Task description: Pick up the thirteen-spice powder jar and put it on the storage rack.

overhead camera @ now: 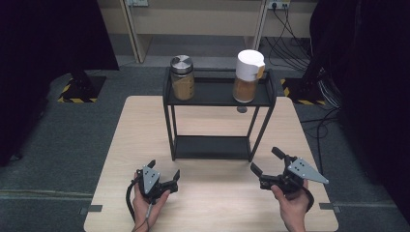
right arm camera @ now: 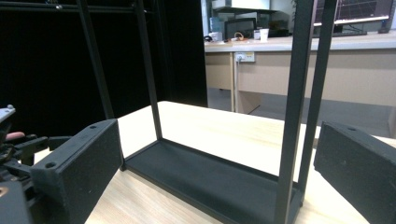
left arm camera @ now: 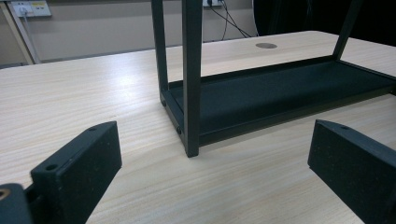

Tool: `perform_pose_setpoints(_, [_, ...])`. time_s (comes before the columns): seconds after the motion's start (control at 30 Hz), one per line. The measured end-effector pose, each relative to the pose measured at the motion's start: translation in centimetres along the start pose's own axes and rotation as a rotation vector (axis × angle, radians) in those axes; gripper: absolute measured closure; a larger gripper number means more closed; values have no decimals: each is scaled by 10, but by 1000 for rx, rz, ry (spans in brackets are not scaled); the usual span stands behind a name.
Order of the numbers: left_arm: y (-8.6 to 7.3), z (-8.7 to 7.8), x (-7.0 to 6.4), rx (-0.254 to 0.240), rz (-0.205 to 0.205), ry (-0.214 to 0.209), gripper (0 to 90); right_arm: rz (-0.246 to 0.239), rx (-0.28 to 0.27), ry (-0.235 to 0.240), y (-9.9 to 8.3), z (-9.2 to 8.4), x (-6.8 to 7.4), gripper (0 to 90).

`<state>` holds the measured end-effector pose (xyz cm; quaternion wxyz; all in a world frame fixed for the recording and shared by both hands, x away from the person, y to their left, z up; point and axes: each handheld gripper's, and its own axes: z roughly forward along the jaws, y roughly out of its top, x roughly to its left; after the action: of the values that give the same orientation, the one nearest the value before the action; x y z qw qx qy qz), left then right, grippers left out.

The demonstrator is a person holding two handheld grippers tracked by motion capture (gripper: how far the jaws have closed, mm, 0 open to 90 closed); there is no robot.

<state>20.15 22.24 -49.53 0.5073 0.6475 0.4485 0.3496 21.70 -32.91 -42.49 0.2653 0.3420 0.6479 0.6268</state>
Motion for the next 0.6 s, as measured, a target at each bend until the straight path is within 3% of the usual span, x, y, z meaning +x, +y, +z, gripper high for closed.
perform_pose_setpoints(0.1, [0,0,0,1,2,0,20,-5,10,-8,-2,0,0,13])
perform_pose_setpoints(0.2, [0,0,0,2,3,-1,20,-47,36,-34,-4,2,3,13])
perform_pose_setpoints(0.6, [0,0,0,1,4,-3,20,-25,60,-41,-12,2,-1,14])
